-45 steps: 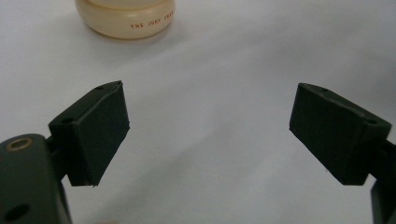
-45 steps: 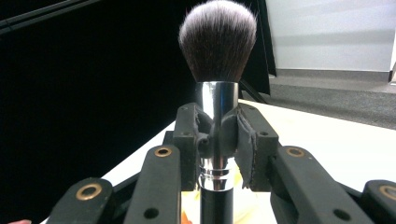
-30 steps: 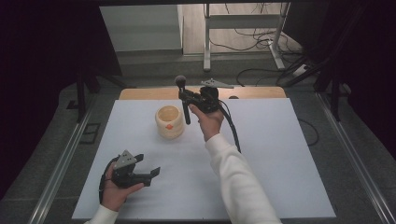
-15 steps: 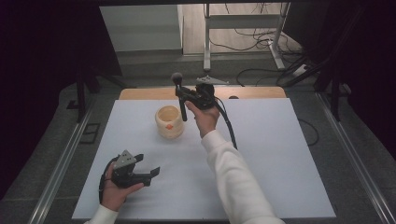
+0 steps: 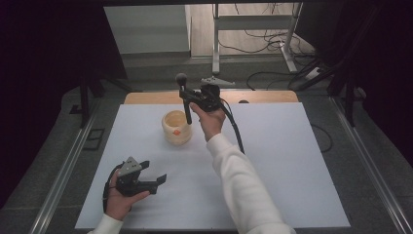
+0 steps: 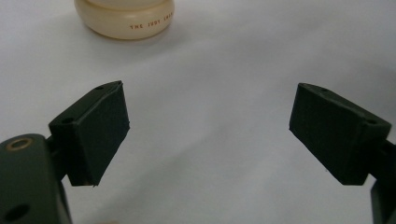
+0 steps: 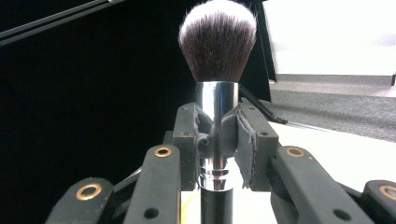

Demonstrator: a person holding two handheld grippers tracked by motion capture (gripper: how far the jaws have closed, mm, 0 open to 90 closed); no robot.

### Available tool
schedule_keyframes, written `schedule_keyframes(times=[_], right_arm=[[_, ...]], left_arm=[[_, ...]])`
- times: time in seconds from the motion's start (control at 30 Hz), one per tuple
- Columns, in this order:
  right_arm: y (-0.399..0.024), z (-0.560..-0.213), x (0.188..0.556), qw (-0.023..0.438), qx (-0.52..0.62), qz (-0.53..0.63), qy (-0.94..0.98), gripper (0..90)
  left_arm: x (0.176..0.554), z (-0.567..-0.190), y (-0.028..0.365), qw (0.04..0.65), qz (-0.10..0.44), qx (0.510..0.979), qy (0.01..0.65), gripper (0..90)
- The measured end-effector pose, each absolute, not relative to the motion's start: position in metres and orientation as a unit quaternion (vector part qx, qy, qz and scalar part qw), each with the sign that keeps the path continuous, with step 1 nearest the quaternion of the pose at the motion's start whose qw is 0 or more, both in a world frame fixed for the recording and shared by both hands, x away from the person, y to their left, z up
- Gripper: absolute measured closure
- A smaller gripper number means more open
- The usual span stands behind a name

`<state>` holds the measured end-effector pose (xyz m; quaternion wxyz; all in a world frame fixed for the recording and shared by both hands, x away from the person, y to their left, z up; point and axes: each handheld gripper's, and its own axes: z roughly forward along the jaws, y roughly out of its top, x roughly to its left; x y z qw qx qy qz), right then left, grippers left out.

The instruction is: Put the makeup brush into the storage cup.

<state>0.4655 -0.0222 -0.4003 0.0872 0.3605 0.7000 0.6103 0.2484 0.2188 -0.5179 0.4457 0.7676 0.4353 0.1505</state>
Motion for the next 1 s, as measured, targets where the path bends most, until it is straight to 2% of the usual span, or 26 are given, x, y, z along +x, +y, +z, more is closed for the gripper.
schedule_keyframes(times=[1.0], right_arm=[[-0.005, -0.412, 0.488, 0.078, 0.381, 0.622, 0.679, 71.2]], left_arm=[[0.248, -0.518, 0.22, 0.447, 0.149, 0.766, 0.437, 12.8]])
